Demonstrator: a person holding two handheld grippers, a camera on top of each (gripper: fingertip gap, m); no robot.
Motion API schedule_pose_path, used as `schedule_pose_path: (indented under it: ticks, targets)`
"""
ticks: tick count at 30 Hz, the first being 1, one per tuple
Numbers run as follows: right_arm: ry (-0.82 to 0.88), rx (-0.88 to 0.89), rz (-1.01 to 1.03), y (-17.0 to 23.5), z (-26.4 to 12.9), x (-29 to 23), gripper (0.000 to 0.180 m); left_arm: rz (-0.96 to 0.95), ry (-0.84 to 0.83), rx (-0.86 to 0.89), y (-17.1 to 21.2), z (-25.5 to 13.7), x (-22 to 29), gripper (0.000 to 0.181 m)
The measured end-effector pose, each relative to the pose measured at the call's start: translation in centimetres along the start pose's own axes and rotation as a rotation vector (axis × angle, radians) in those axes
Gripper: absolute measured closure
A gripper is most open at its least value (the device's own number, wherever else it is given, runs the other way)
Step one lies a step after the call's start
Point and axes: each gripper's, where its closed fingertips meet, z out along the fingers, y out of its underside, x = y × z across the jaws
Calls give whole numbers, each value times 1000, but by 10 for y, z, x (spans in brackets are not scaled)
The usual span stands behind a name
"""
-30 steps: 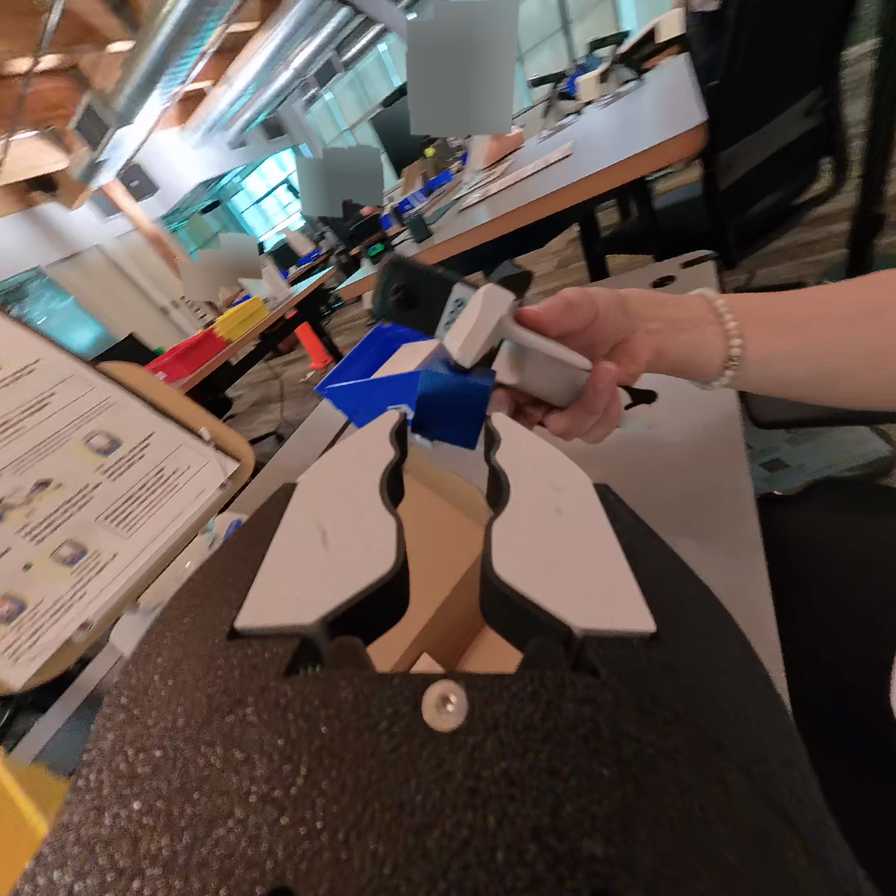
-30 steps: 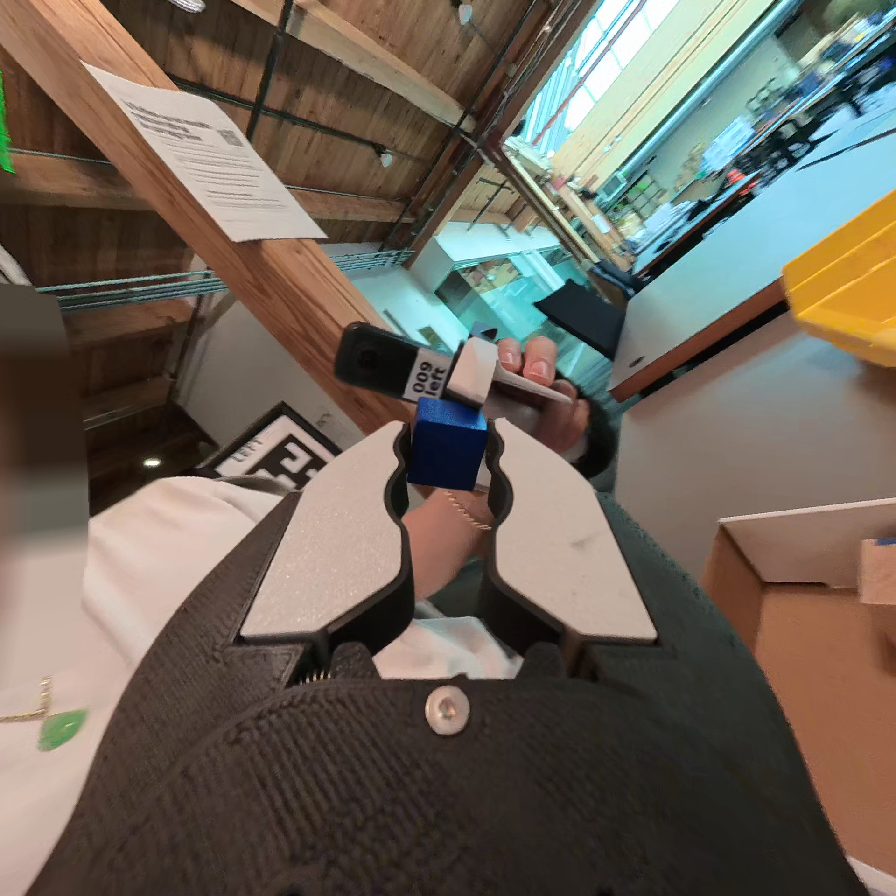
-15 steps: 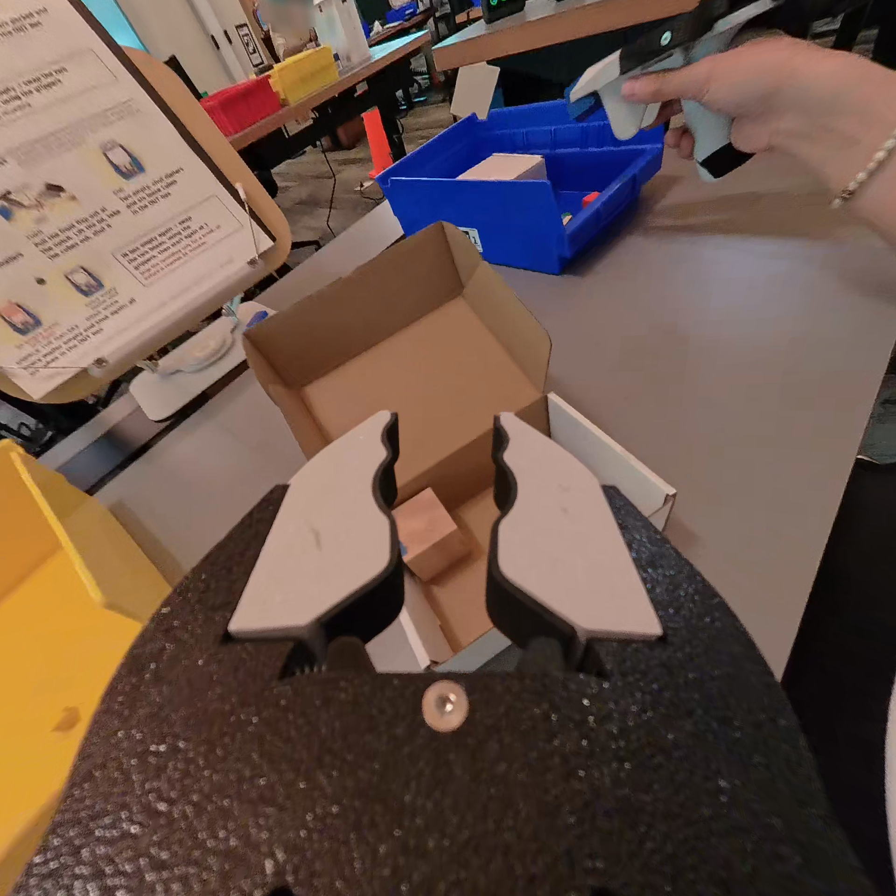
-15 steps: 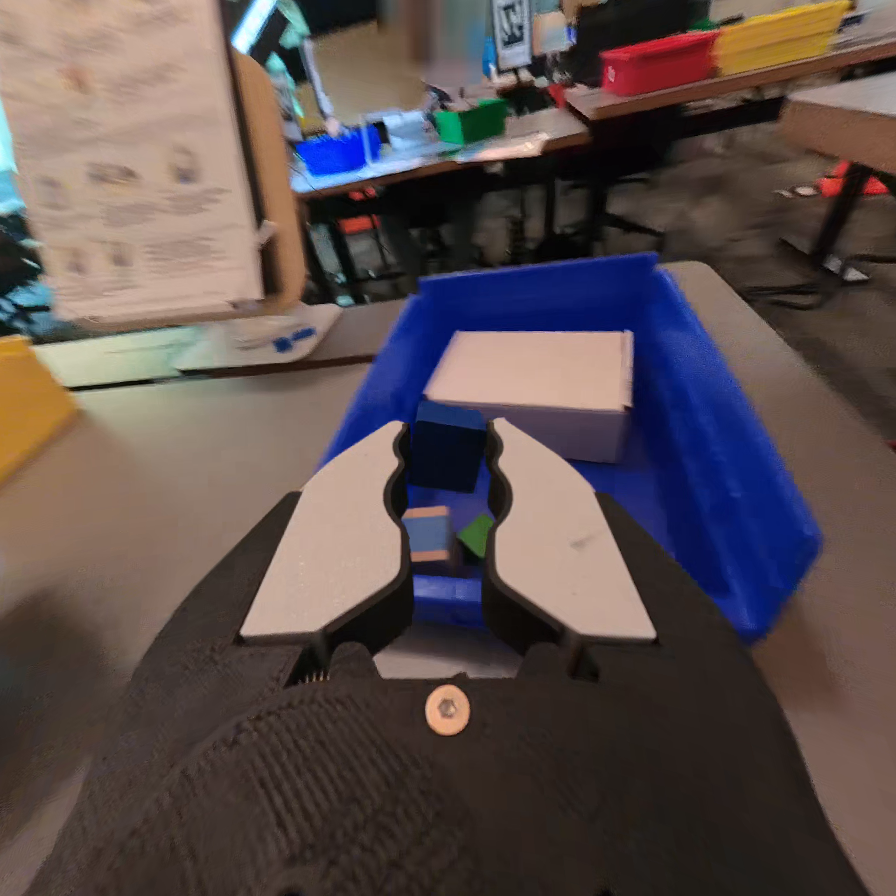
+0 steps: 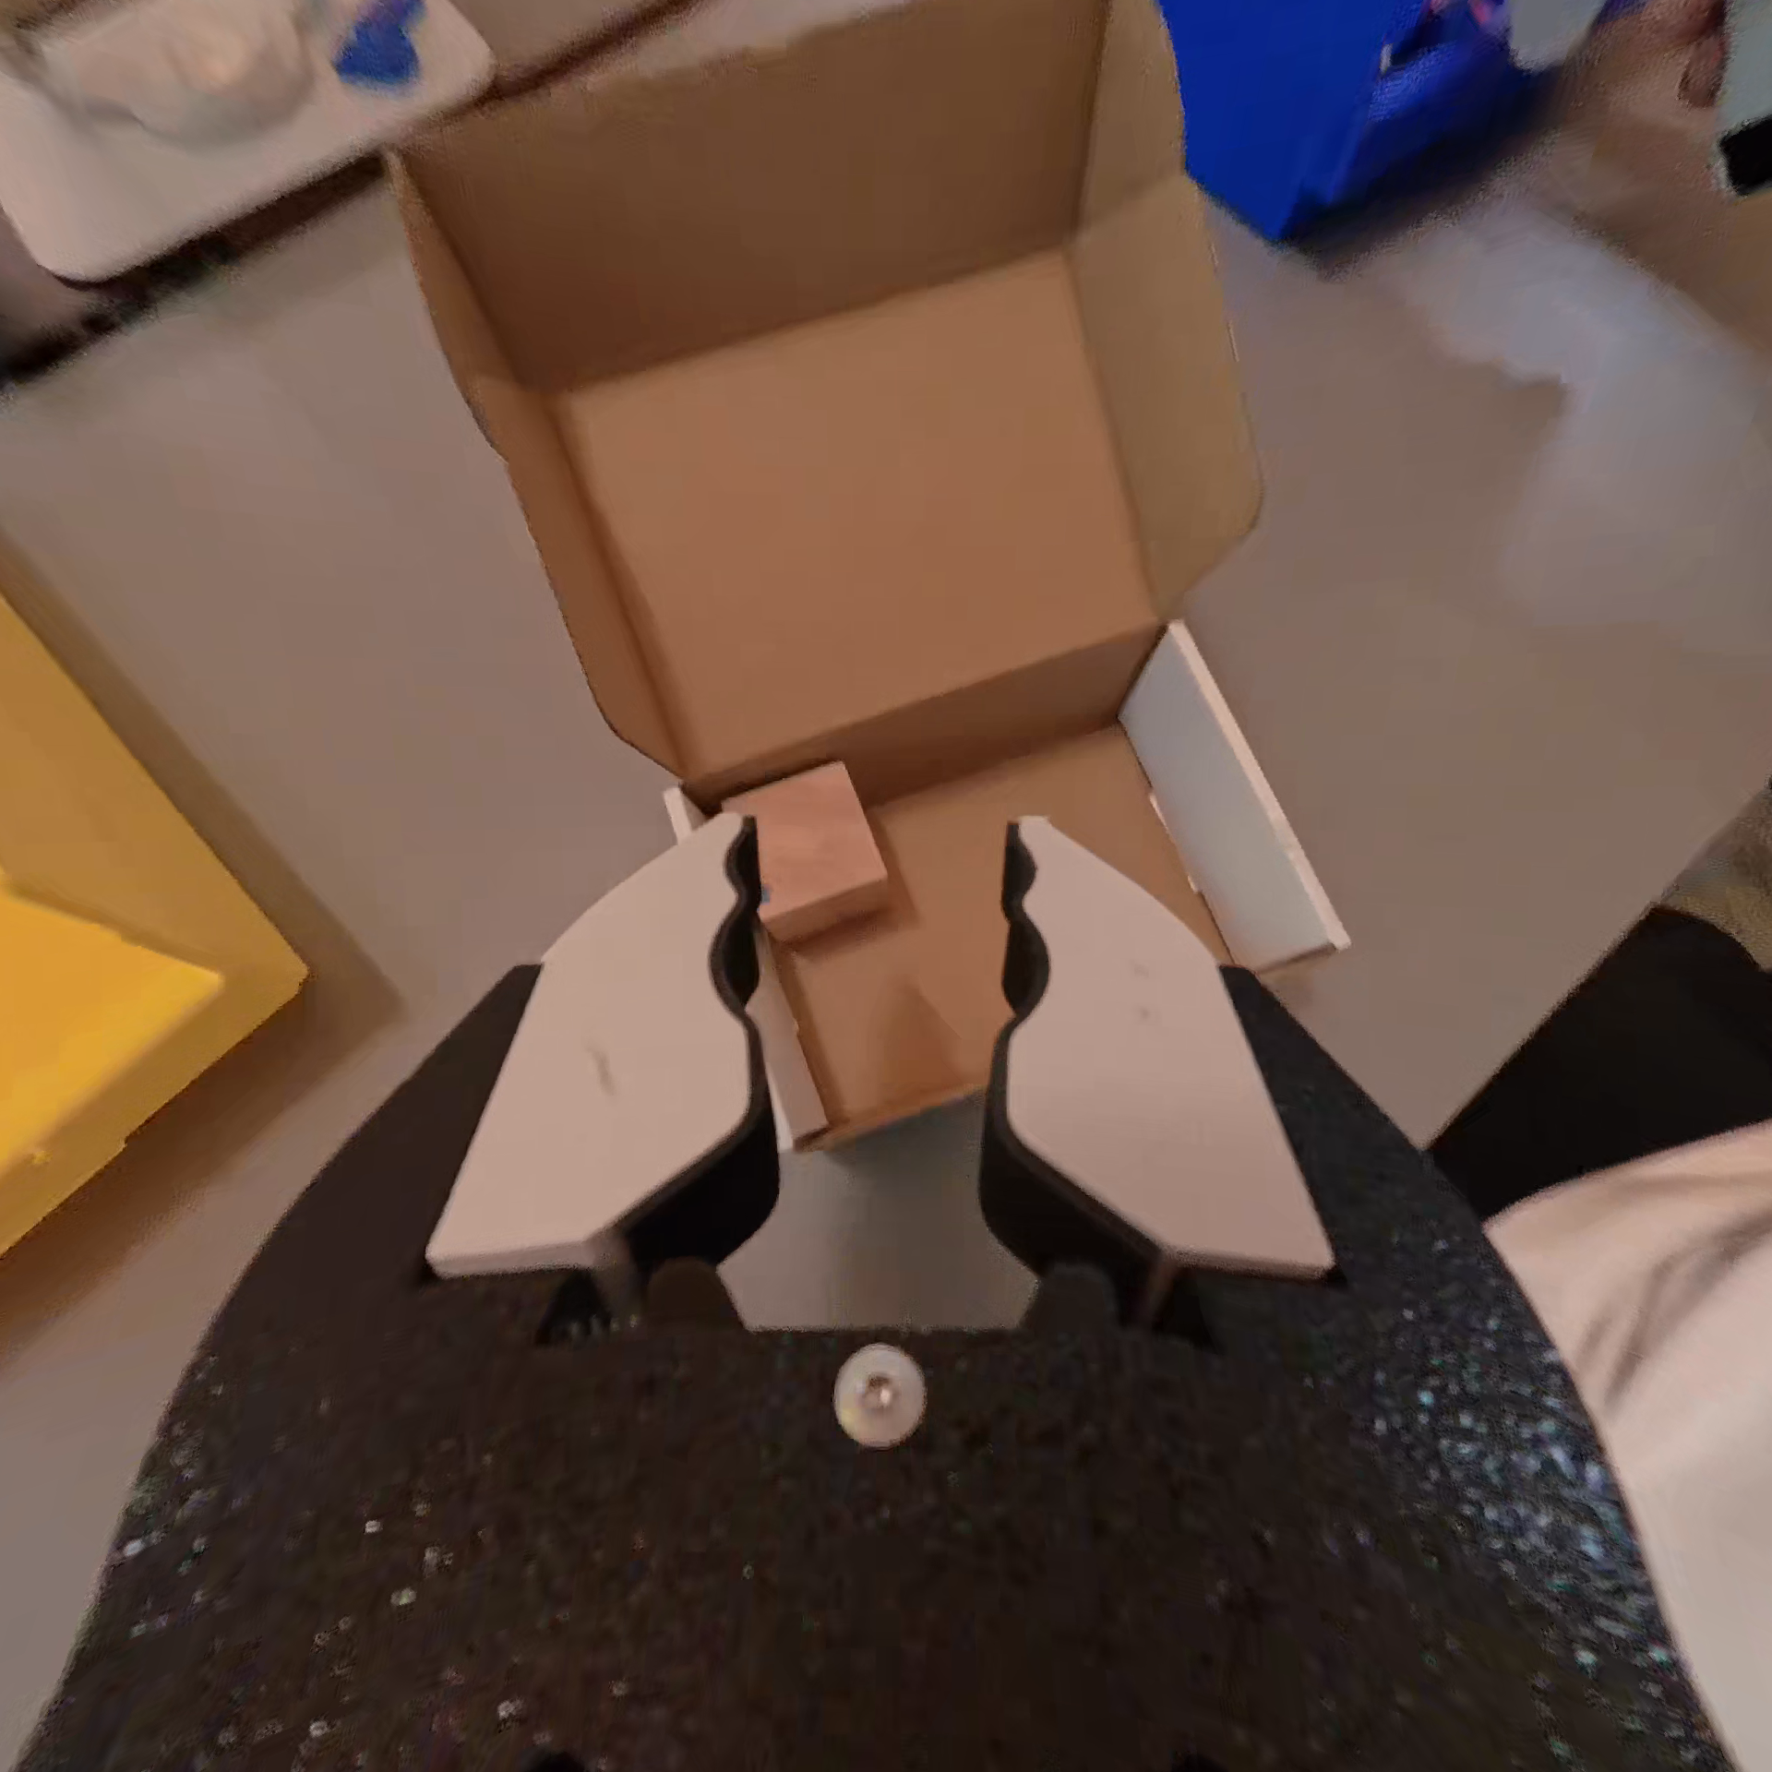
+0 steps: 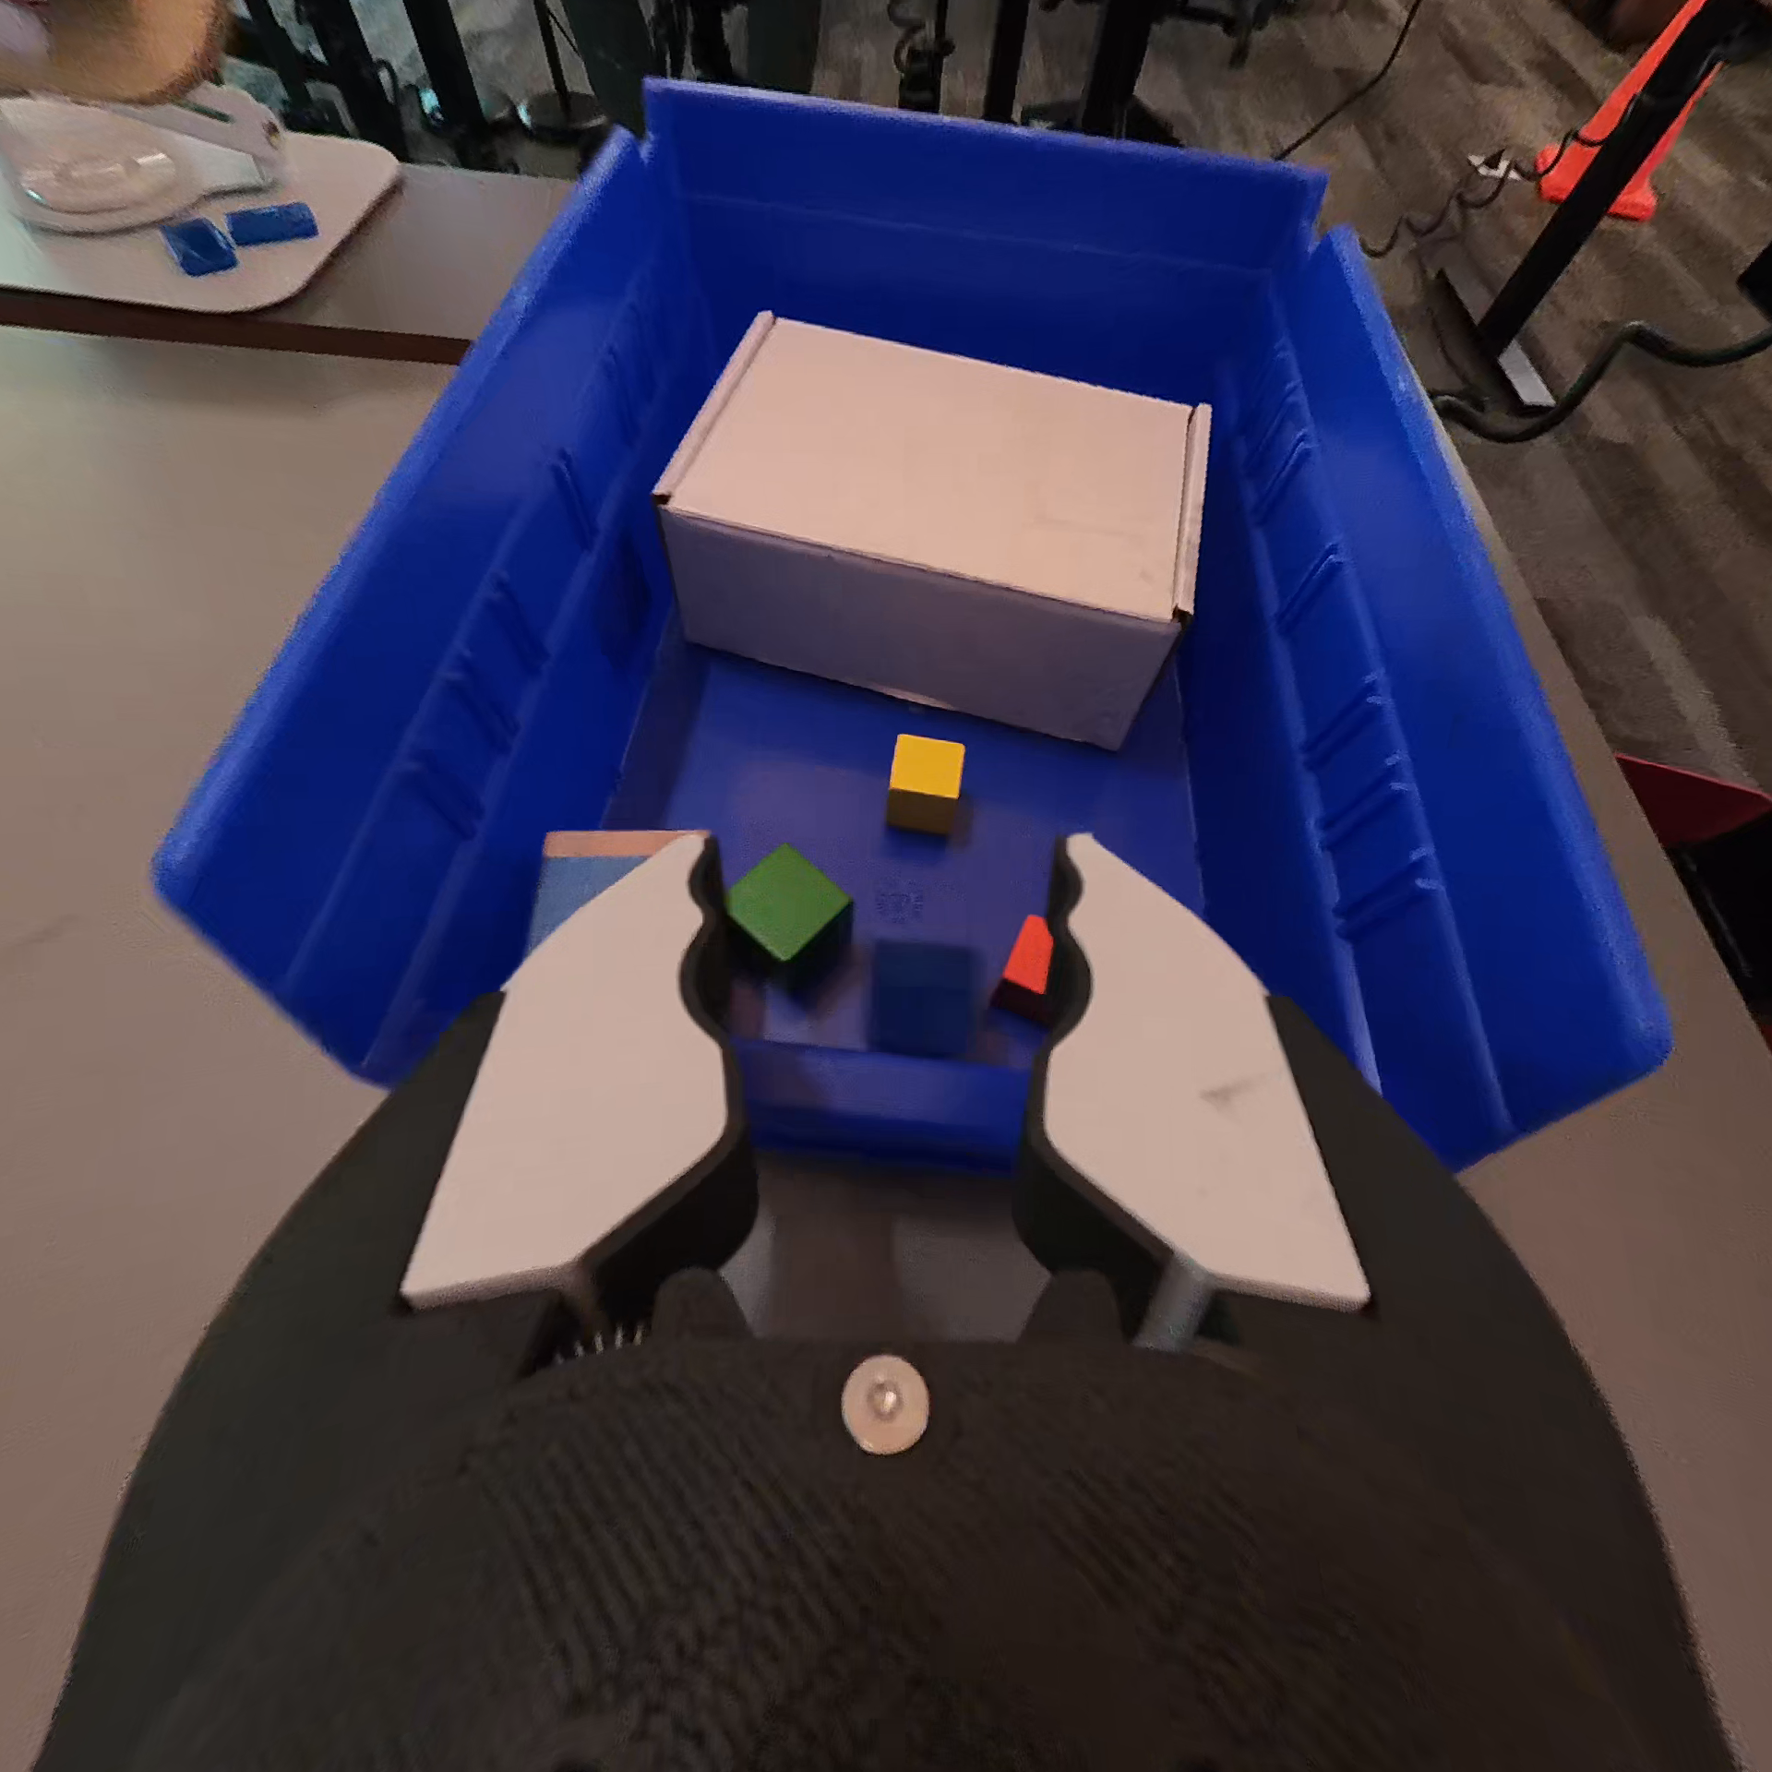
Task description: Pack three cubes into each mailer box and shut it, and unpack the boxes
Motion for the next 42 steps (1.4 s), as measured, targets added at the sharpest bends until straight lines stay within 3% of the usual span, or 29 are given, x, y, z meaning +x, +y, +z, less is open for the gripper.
schedule_pose_path:
  ticks: [5,9,15,20,31,38,42]
  targets:
    - [-51,139,-12,-26,-35,-18,103,111,-9,-250,20,2,-4,120]
    - [-36,225,-77,-54,-62,-27,100,-9,25,-377,28,9,11,113]
    - [-100,294,-134,-69,-74,-57,100,-200,-162,-484,25,32,-5,105]
    - [-126,258,-193,-65,-71,-69,97,-284,-190,-547,22,51,-7,104]
    - [-164,241,-219,-61,-70,-78,97,-272,-314,-609,30,62,-22,109]
    - [-186,235,-246,-60,-70,-87,97,-288,-289,-660,40,65,-14,110]
    - [-193,227,-267,-59,-69,-92,98,-260,-340,-675,45,67,-22,122]
